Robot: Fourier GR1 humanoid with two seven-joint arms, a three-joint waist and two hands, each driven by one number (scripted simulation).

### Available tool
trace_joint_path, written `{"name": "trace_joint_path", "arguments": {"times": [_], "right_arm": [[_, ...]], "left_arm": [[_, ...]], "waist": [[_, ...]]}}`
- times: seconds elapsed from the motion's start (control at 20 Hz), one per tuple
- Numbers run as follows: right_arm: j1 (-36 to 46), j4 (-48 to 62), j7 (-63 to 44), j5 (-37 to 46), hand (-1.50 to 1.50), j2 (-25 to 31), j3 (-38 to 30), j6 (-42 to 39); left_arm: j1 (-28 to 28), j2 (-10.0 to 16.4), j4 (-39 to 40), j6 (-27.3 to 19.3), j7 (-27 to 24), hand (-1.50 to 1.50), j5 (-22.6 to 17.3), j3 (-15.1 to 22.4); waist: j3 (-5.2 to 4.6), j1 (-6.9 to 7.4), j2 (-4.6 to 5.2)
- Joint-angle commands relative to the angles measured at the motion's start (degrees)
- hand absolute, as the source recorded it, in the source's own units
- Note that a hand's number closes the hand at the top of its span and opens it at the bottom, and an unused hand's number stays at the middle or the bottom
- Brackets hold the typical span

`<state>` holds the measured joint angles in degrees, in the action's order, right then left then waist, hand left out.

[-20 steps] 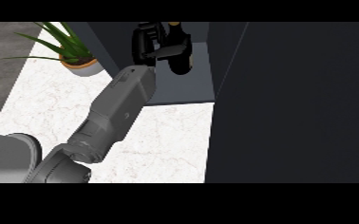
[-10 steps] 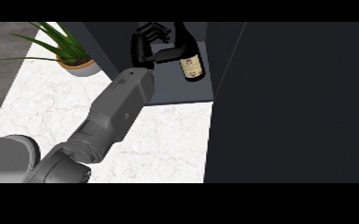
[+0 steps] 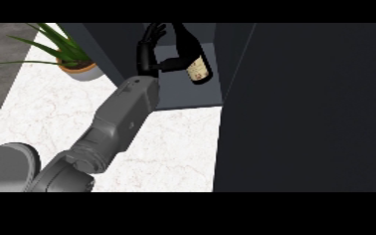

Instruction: Pick up the wine, place it into the cabinet and close the cabinet

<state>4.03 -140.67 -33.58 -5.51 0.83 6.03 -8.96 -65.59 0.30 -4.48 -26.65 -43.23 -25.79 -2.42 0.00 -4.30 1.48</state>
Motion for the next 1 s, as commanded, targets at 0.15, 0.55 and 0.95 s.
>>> {"name": "trace_joint_path", "arguments": {"times": [0.15, 0.55, 0.95], "right_arm": [[-0.78, 0.96, 1.28, -3.32, -1.50, 0.40, -1.63, -1.19], [0.97, 1.73, 1.39, -1.18, -1.50, -0.50, 0.73, -0.63], [0.94, -0.04, 0.21, -2.17, -1.50, -0.49, 0.20, -0.25]], "left_arm": [[0.64, 2.78, 0.85, -0.26, 0.40, -1.50, 1.61, 0.78], [3.77, 0.81, -0.81, -0.02, -5.42, -1.50, 0.74, -1.02], [5.55, 0.20, -1.12, 5.09, -7.27, -1.50, 1.99, -0.53]], "waist": [[-0.03, -0.06, 0.42], [-0.10, 0.16, 0.45], [-0.08, 0.62, 0.05]]}}
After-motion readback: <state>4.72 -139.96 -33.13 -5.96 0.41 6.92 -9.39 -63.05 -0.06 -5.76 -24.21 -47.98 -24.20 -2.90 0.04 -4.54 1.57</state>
